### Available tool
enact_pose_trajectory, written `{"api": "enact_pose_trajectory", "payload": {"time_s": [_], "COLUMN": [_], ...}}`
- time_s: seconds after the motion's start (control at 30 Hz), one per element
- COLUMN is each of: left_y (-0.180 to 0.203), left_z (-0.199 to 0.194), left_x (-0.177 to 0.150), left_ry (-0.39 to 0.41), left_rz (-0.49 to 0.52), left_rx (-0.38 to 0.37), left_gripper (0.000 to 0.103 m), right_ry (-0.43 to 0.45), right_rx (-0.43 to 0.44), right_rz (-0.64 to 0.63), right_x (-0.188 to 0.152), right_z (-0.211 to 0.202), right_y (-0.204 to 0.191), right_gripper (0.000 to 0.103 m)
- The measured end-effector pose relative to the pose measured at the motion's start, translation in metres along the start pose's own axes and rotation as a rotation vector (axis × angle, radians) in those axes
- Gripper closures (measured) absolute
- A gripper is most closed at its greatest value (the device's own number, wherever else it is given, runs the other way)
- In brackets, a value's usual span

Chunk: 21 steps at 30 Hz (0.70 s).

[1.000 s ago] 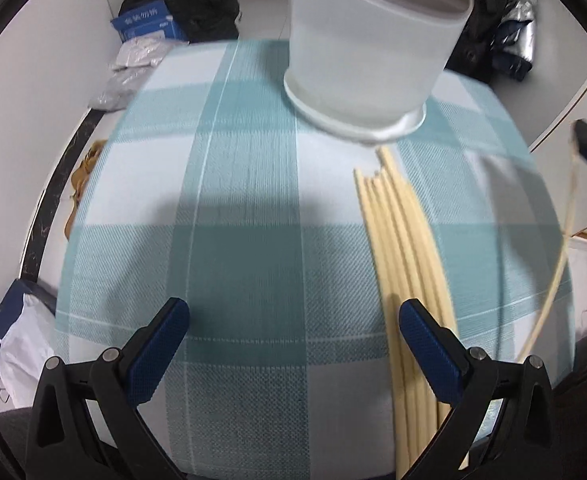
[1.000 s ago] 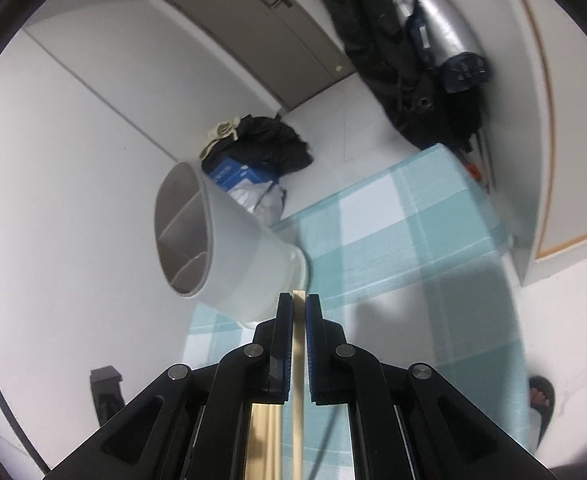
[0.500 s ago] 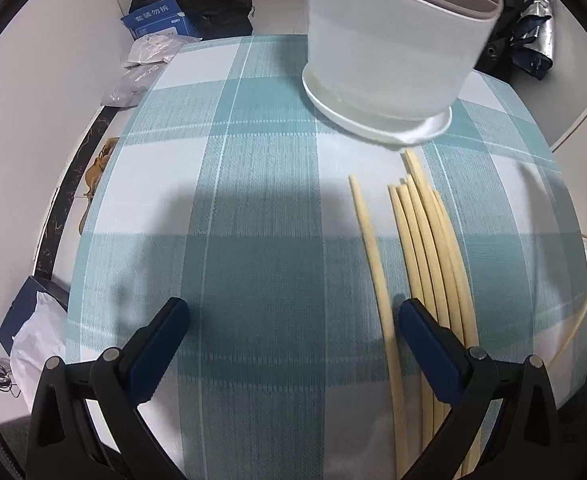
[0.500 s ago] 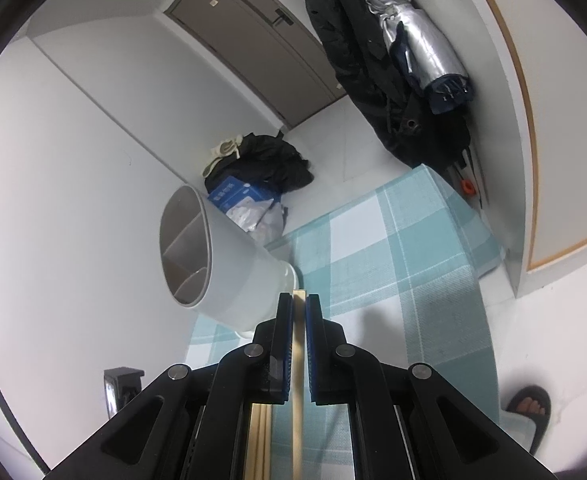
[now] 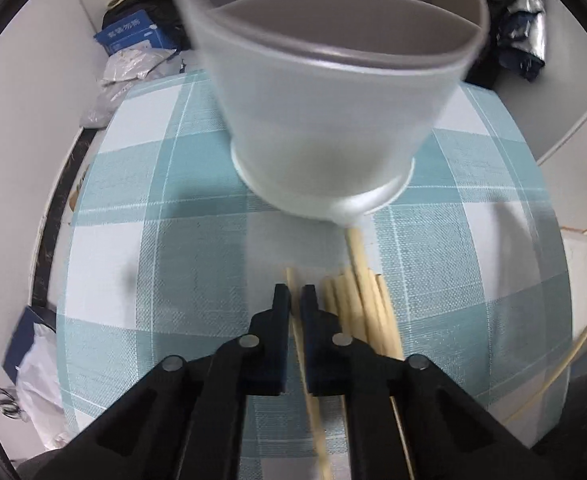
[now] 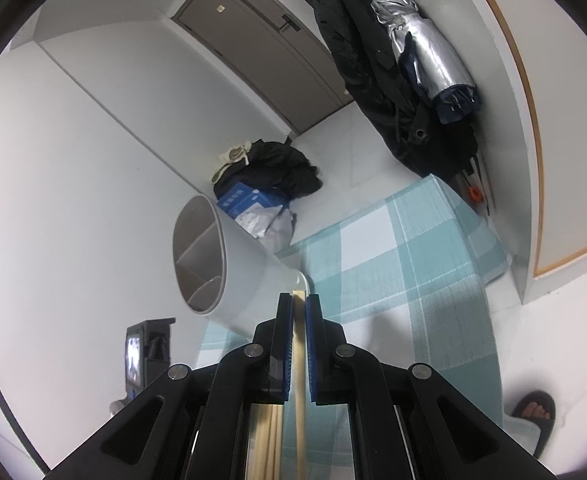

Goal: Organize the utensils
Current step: 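Lift the chopstick with the right gripper while the left gripper grasps another chopstick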

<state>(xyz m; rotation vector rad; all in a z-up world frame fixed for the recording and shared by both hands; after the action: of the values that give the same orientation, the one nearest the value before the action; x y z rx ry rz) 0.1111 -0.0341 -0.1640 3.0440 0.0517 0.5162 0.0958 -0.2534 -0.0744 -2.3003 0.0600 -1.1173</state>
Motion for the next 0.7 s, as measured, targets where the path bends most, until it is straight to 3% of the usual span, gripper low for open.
{"api": "enact_pose_trajectory", "payload": {"time_s": [0.13,0.47,0.7], "left_y": [-0.001,-0.024,-0.004], "left_z": [-0.008,-0.106,-0.135], "left_x": [0.0,0.003,0.008], "left_ry": [0.039,0.348,0.459], "left_rz": [0.004,-0.067,-0.053], "left_rx": [-0.042,-0.271,-0.323], "left_gripper": [0.102,0.102,0.102], "right_ry": [0.003,0.073,0.134], "right_rx": [-0.004,-0.026,-0.057], "right_rz": [-0.03,-0.223,-0.334], "right_x": [0.0,-0.002,-0.011], "right_z": [0.0,-0.017,-0.032], "right_y": [-0.006,-0.051,-0.087], "right_gripper": [0.098,0.098,0.098]}}
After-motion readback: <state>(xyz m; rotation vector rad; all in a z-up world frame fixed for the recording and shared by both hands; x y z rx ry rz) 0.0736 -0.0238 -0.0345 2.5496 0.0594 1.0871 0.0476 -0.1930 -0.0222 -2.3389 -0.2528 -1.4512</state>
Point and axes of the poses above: each gripper's, at about its wrist camera, not at the fingertips, and z roughly the way its jaws point, y to its right, x to its top, the point moved 7 cm from there along z, roughly the way its jaws point, and after that the axes turned 12 degrees about -z, right-handed, at the moved point
